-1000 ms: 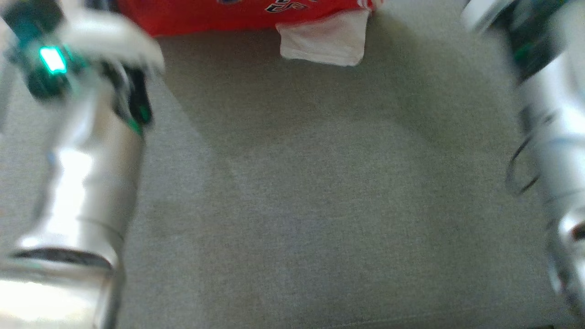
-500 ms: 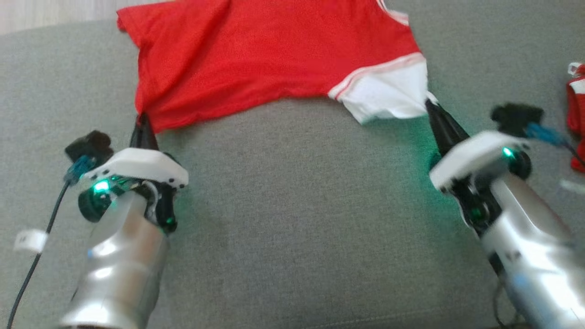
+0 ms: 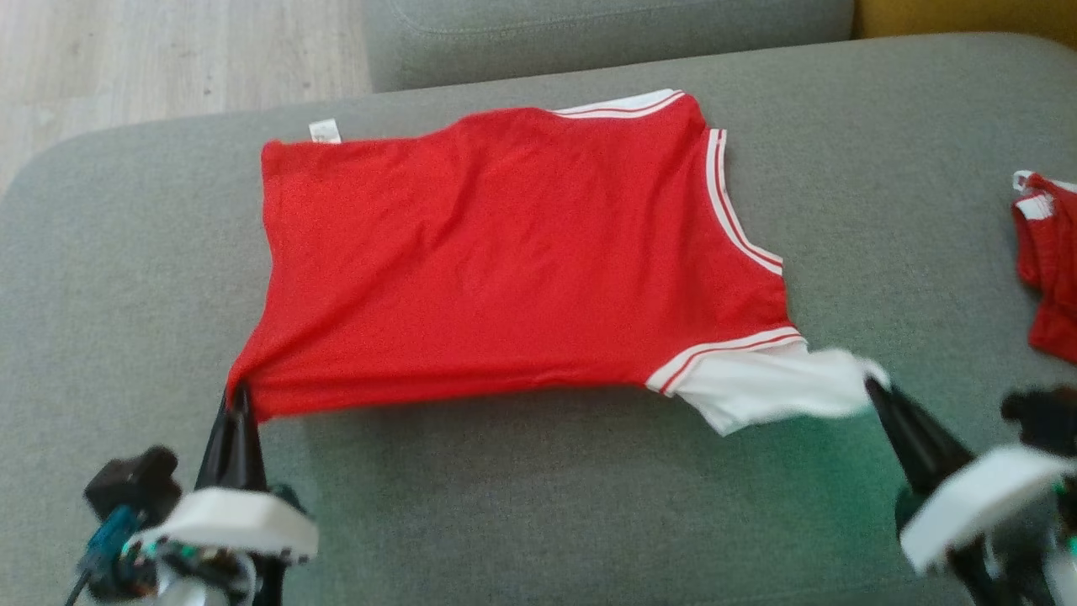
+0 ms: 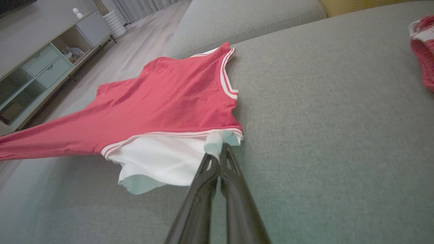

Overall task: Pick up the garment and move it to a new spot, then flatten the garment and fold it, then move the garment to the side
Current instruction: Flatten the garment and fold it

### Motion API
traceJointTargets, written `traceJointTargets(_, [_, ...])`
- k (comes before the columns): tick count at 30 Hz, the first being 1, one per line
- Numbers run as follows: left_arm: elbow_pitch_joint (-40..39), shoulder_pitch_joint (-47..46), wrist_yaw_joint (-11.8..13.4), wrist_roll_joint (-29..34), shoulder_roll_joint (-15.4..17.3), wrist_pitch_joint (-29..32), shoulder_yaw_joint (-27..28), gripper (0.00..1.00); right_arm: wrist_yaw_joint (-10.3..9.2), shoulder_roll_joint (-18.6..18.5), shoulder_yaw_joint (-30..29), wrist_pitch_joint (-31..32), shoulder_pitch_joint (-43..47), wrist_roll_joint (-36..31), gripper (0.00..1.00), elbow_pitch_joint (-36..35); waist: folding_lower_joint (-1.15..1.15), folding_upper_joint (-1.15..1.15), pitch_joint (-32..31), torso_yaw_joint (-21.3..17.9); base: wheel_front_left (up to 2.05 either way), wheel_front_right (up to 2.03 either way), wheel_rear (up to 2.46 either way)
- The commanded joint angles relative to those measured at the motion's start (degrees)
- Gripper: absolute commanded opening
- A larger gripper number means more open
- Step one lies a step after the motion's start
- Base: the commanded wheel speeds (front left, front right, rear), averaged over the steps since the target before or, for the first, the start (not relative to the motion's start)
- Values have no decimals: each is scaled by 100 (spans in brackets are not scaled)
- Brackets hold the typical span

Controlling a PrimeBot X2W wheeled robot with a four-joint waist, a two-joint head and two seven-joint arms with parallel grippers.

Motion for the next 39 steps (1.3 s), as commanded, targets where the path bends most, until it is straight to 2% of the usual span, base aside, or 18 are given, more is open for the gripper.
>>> traceJointTargets(1, [-796, 159, 223, 26, 253, 363, 232, 0, -4, 147, -339, 424, 371, -246, 0, -709, 1, 0, -35, 37, 0, 0, 0])
traceJointTargets(4, [-1873, 835, 587, 16, 405, 1057, 249, 0, -4, 695, -919, 1259, 1107, -652, 0, -1700, 1, 0, -82, 42, 0, 0, 0])
traceJointTargets(7, [-2730, 1328, 877, 19, 525, 1608, 258, 0, -4, 1192, -1243, 1974, 1584, -970, 0, -2484, 1, 0, -103, 44, 0, 0, 0])
traceJointTargets(10, [-3175, 1563, 999, -23, 647, 2041, 242, 0, -4, 1502, -1391, 2459, 1767, -1180, 0, -2928, 1, 0, -84, 52, 0, 0, 0])
traceJointTargets(14, [-3191, 1540, 1053, -194, 665, 2410, 226, 0, -4, 1642, -1420, 2803, 1662, -1280, 0, -3000, 1, 0, -30, 61, 0, 0, 0])
traceJointTargets(20, [-2668, 1086, 907, -548, 558, 2628, 208, 0, -4, 1554, -1363, 2879, 1081, -1212, 0, -2535, 1, 0, 206, 101, 0, 0, 0])
traceJointTargets(22, [-2125, 668, 773, -769, 574, 2914, 172, 0, -4, 1356, -1215, 2806, 480, -1052, 0, -2043, 1, 0, 382, 119, 0, 0, 0])
traceJointTargets(25, [-1809, 353, 691, -903, 599, 3085, 183, 0, -4, 1210, -1098, 2719, 46, -942, 0, -1666, 1, 0, 489, 148, 0, 0, 0])
traceJointTargets(33, [-711, -942, 246, -1321, 715, 3618, 151, 0, -4, 672, -481, 2103, -1603, -425, 0, -69, 1, 0, 767, 365, 0, 0, 0])
traceJointTargets(39, [-86, -1539, 88, -1472, 720, 3720, 182, 0, -4, 465, 7, 1463, -2398, -119, 0, 770, 1, 0, 835, 408, 0, 0, 0])
